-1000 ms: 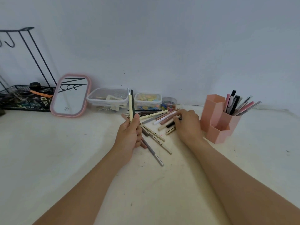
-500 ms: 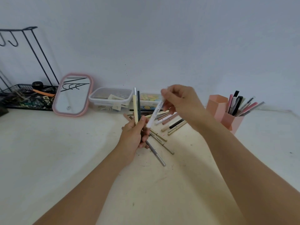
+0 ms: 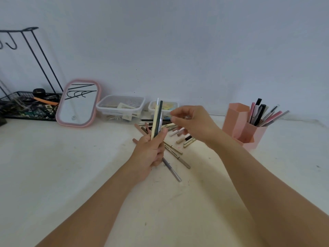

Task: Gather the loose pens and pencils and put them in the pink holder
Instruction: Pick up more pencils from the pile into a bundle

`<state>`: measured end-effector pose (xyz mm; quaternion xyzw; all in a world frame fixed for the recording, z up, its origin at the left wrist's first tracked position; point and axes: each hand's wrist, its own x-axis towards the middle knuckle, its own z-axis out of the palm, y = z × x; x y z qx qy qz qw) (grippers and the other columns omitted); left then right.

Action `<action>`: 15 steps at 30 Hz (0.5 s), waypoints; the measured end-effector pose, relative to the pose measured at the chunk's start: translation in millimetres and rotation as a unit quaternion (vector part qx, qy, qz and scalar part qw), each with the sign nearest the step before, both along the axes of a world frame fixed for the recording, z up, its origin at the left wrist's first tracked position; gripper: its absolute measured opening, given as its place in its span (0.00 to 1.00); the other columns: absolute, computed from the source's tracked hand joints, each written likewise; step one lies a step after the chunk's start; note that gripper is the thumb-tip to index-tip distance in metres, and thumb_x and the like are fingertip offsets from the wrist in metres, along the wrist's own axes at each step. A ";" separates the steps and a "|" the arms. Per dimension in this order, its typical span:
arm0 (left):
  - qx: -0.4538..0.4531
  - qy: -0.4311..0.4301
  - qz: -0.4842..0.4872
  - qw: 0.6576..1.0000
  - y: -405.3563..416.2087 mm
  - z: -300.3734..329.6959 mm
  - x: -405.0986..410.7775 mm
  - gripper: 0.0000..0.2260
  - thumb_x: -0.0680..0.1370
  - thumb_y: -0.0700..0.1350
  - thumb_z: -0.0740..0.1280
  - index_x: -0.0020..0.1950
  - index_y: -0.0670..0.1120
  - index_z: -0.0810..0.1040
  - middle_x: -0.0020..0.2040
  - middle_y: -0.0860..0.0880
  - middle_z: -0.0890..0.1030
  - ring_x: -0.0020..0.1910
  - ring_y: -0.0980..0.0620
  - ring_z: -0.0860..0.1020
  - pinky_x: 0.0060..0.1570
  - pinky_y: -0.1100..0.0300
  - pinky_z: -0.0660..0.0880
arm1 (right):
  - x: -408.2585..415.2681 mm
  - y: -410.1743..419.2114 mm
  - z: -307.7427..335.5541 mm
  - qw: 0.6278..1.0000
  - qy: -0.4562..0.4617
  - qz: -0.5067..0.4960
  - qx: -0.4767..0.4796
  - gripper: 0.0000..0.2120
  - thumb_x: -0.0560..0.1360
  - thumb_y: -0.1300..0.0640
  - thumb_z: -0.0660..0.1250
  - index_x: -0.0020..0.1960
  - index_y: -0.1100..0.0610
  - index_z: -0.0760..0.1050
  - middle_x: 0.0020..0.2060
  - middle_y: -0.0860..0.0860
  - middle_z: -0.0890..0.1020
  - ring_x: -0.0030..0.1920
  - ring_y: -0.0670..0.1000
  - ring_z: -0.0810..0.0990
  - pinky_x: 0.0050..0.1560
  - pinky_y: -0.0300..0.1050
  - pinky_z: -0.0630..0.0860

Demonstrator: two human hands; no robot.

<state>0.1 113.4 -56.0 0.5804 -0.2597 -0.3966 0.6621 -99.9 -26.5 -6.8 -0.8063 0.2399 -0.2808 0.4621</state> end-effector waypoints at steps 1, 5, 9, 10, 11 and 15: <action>0.004 0.004 0.008 1.000 -0.7 -0.5 1.1 0.17 0.80 0.55 0.68 0.39 0.49 0.65 0.28 0.51 0.61 0.25 0.54 0.56 0.23 0.61 0.52 | -3.6 -10.1 -0.3 0.995 0.040 -0.031 -0.091 0.10 0.76 0.60 0.73 0.57 0.59 0.83 0.48 0.51 0.86 0.38 0.42 0.80 0.44 0.38 0.75; 0.006 0.001 0.020 1.000 -1.7 -0.7 4.4 0.18 0.81 0.55 0.66 0.37 0.49 0.64 0.26 0.52 0.64 0.22 0.56 0.60 0.21 0.64 0.55 | -10.7 -27.7 -10.8 0.944 0.234 -0.018 -0.232 0.10 0.74 0.57 0.76 0.55 0.55 0.85 0.52 0.49 0.84 0.43 0.45 0.76 0.48 0.39 0.71; -0.008 0.000 0.032 0.999 -0.4 -0.6 4.9 0.15 0.81 0.54 0.65 0.42 0.46 0.69 0.27 0.51 0.66 0.21 0.56 0.62 0.18 0.66 0.58 | -3.5 -20.7 -24.2 0.925 0.288 0.015 -0.248 0.11 0.75 0.57 0.74 0.57 0.57 0.84 0.55 0.51 0.84 0.49 0.51 0.81 0.55 0.47 0.78; -0.011 -0.001 0.035 0.999 -0.3 -0.8 5.0 0.14 0.81 0.54 0.66 0.42 0.46 0.71 0.27 0.51 0.65 0.22 0.56 0.61 0.19 0.65 0.57 | -1.5 -20.3 -26.0 0.923 0.289 0.015 -0.254 0.09 0.76 0.59 0.73 0.56 0.58 0.84 0.54 0.52 0.85 0.51 0.53 0.82 0.56 0.50 0.79; -0.014 -0.002 0.038 0.999 -0.5 -0.9 5.0 0.14 0.81 0.54 0.66 0.42 0.46 0.72 0.27 0.51 0.63 0.23 0.55 0.59 0.20 0.65 0.57 | 0.5 -21.5 -28.5 0.920 0.293 0.015 -0.261 0.08 0.76 0.60 0.71 0.54 0.59 0.85 0.52 0.54 0.85 0.51 0.55 0.83 0.56 0.52 0.79; -0.015 0.008 0.053 0.998 -0.7 -1.7 6.3 0.13 0.80 0.53 0.68 0.43 0.45 0.74 0.27 0.52 0.63 0.24 0.55 0.58 0.22 0.64 0.57 | 6.7 -24.2 -36.4 0.902 0.318 0.022 -0.293 0.08 0.76 0.63 0.69 0.52 0.57 0.85 0.51 0.54 0.85 0.52 0.57 0.83 0.55 0.55 0.81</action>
